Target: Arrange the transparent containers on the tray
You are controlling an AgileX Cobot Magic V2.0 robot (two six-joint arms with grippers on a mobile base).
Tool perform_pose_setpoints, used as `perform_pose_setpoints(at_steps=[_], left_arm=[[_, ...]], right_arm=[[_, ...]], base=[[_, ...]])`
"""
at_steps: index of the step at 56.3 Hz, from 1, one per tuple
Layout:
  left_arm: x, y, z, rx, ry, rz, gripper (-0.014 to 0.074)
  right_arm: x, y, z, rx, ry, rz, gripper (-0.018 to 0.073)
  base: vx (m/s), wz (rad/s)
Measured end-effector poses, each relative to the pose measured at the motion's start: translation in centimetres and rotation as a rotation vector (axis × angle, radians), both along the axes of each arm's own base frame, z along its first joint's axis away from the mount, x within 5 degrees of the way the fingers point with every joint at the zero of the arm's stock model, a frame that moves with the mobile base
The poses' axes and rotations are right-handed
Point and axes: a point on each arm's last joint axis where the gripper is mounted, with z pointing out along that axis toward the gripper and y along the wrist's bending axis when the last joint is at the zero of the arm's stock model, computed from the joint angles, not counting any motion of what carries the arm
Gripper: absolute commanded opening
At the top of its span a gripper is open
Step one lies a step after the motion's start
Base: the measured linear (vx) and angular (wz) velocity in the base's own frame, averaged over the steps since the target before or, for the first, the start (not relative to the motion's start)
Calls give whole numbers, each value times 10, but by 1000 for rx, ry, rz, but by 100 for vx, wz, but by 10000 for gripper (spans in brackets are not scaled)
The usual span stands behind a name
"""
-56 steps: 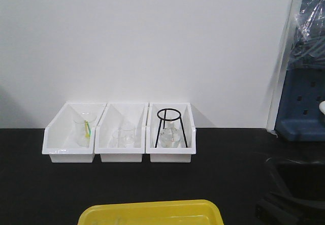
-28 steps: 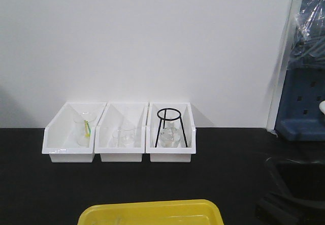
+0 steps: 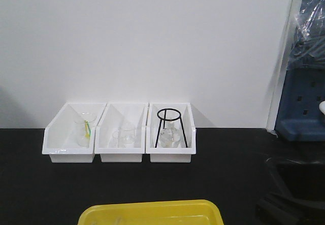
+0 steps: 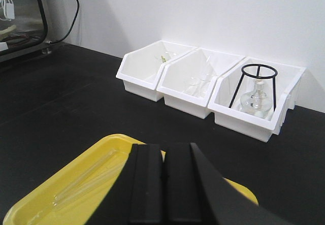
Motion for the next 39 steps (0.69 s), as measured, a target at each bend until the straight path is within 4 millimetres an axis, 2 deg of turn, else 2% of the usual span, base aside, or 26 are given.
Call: perform_pose_setpoints(at_steps=[39], left_arm=[[0, 0, 0, 0, 0, 0, -1]], right_arm=[[1, -1, 0, 2, -4, -16, -12]], base=[[0, 0]])
